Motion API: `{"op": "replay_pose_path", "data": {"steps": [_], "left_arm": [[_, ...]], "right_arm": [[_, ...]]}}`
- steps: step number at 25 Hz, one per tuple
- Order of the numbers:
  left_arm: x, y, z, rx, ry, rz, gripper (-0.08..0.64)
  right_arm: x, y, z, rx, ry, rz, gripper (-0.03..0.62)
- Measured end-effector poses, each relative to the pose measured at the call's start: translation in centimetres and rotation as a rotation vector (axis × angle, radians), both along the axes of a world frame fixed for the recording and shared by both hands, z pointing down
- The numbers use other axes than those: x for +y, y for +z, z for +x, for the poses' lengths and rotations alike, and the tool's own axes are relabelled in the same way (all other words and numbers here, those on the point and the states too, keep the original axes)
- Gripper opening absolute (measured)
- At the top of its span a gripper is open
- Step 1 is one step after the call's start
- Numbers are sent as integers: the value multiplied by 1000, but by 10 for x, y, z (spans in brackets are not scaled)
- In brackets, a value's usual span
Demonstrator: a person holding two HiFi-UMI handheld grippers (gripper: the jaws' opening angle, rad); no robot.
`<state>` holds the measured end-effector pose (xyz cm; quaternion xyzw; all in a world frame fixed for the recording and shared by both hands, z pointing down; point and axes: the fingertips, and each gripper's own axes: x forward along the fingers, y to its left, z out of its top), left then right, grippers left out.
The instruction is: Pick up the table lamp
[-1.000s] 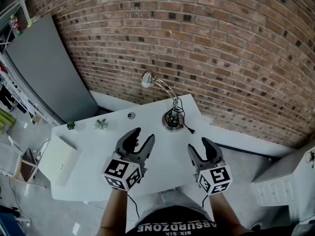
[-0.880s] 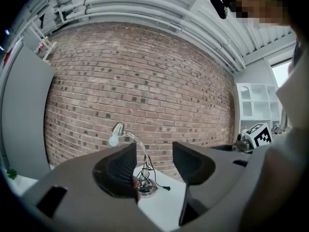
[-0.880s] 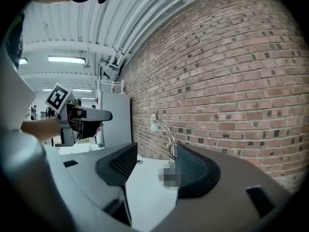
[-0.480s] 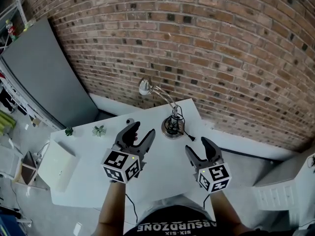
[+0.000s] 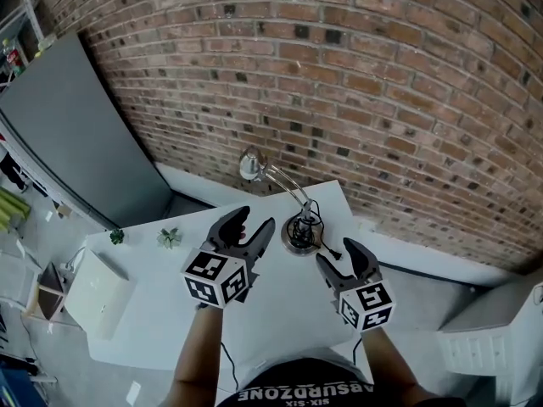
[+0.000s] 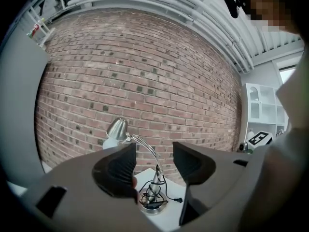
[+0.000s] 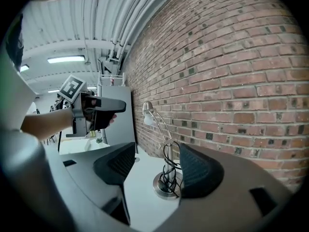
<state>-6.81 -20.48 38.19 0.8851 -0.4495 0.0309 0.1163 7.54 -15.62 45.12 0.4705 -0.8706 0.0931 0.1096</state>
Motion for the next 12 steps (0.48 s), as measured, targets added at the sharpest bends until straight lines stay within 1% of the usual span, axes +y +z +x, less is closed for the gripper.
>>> {"op": "replay_pose_path", "data": {"steps": [5, 12], "left_arm": [[-34, 15, 7, 19, 14, -31, 224], [-77, 43, 21, 71, 47, -103, 224]], "right_arm": [[-32, 14, -7, 4, -22, -20, 265], [-68, 37, -18, 5, -58, -60, 268]]}}
